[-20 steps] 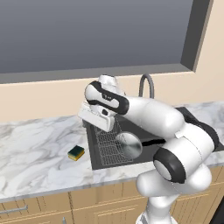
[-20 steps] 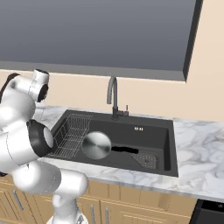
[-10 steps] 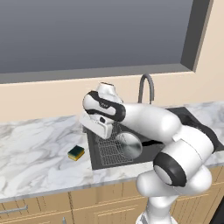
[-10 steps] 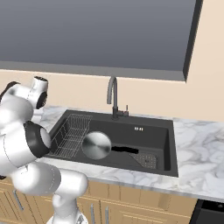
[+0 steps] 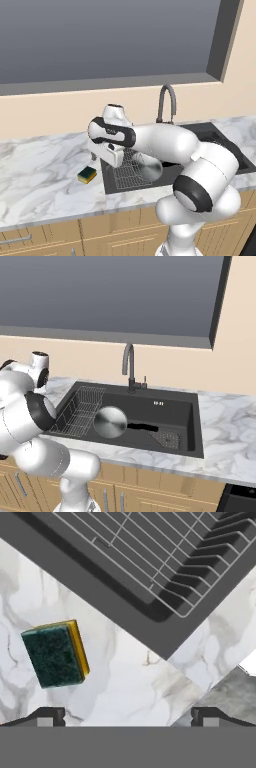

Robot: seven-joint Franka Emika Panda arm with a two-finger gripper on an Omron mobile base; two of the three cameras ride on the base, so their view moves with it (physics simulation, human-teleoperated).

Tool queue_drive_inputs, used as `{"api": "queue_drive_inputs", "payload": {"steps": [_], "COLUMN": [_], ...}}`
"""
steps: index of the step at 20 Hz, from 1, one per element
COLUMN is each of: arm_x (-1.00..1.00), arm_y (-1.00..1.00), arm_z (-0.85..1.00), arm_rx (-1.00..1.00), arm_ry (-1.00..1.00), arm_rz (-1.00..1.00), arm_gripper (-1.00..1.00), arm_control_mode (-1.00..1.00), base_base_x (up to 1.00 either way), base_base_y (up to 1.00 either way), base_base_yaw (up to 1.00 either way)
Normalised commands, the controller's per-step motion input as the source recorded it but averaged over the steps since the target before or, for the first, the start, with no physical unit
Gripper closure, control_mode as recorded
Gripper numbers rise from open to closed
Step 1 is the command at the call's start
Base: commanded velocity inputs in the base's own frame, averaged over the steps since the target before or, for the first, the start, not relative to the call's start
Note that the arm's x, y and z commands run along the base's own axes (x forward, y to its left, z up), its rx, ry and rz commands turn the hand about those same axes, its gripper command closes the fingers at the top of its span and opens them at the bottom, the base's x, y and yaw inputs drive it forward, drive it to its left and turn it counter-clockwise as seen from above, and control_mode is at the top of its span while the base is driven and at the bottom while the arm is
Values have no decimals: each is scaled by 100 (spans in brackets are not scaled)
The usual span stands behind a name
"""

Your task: Pick the pan and sponge and place them into the sink. Then turn on the water.

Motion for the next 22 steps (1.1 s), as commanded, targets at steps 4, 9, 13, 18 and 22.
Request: {"api": "queue_drive_inputs", "payload": {"steps": [4, 9, 13, 18, 22], "arm_x": [8, 15, 13, 4, 0], "arm_y": [0, 0, 0, 1, 13], "arm_z": [-9, -7, -12, -12, -14], "arm_rx": [-2, -3, -5, -1, 0], "arm_ry": [0, 0, 0, 0, 0], "arm_rz": [0, 0, 2, 5, 4], "arm_gripper": [-100, -100, -100, -100, -100], "arm_control_mode": [-100, -100, -100, -100, -100], "base_base_x": [0, 0, 0, 0, 0], "base_base_y": [0, 0, 0, 0, 0], "base_base_yaw": [0, 0, 0, 0, 0]}}
